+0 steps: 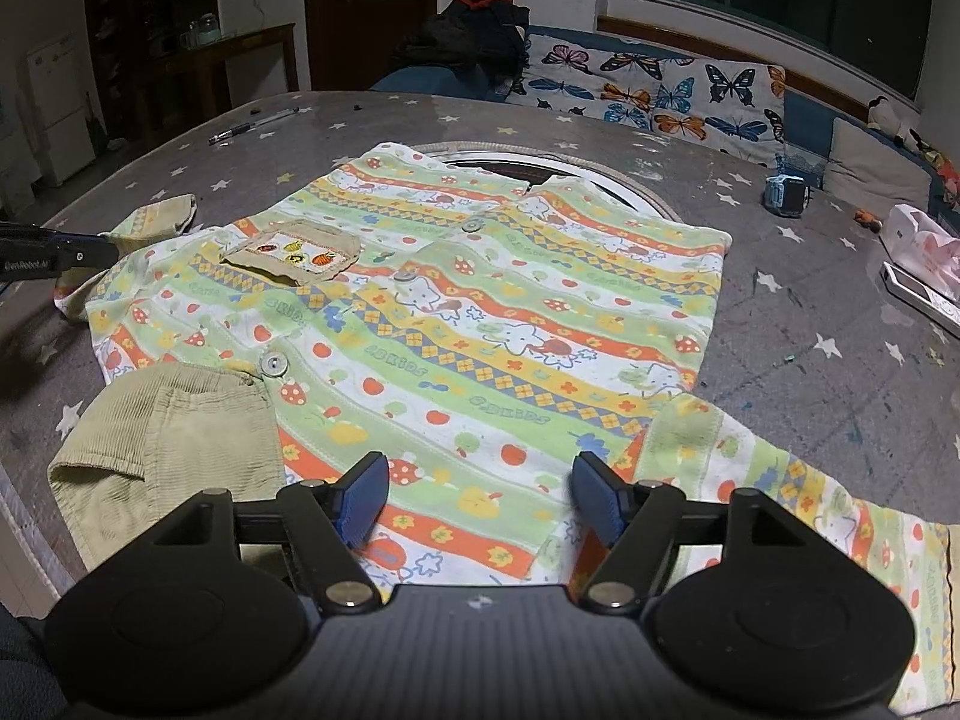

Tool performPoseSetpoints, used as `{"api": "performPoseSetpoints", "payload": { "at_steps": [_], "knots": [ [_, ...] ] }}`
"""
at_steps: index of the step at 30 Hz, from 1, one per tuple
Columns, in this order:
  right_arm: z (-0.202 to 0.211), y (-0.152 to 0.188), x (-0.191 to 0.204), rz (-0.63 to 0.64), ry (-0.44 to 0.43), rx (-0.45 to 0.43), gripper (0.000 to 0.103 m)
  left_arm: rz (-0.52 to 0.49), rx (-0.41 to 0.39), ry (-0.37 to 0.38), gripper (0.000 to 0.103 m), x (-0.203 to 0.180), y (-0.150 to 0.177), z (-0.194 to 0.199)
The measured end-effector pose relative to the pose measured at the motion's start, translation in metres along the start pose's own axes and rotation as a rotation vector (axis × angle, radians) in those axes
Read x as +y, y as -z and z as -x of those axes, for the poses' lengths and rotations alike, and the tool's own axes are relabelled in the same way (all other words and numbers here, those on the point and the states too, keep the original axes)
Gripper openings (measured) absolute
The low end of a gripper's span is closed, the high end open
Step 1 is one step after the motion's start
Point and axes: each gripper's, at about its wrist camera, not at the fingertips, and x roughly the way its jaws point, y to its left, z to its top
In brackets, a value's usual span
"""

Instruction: Fold clothes

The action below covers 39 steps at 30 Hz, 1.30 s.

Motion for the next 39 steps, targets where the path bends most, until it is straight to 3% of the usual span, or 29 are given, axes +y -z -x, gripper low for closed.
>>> {"api": "performPoseSetpoints", "payload": {
  "at_steps": [2, 6, 16, 22, 29, 33, 36, 39],
  "knots": [
    [0.0, 0.0, 0.0, -0.004, -0.001, -0.002, 0.07, -0.07, -0.012, -0.043, 0.018, -0.006, 0.003, 0.0],
    [0.0, 0.0, 0.0, -0.005, -0.003, -0.001, 0.071, -0.109, -0.009, -0.069, 0.02, -0.01, 0.006, -0.004],
    [0.0, 0.0, 0.001, -0.014, -0.01, -0.004, 0.075, -0.141, 0.016, -0.03, 0.02, -0.014, -0.005, -0.02],
    [-0.001, 0.0, 0.0, -0.021, -0.017, -0.002, 0.077, -0.152, 0.014, -0.052, 0.02, -0.017, -0.003, -0.026],
    [-0.001, 0.0, 0.0, -0.026, -0.022, 0.0, 0.078, -0.002, -0.011, -0.38, 0.023, 0.017, 0.001, -0.039],
    [-0.001, 0.0, 0.0, -0.023, -0.022, 0.001, 0.079, 0.167, 0.044, -0.447, 0.026, 0.057, 0.008, -0.041],
    [-0.003, -0.001, 0.002, -0.017, -0.02, 0.004, 0.08, 0.229, 0.053, -0.462, 0.026, 0.074, 0.012, -0.037],
    [-0.004, -0.002, 0.002, -0.019, -0.019, 0.007, 0.08, 0.253, 0.031, -0.411, 0.026, 0.078, 0.011, -0.028]
  ]
}}
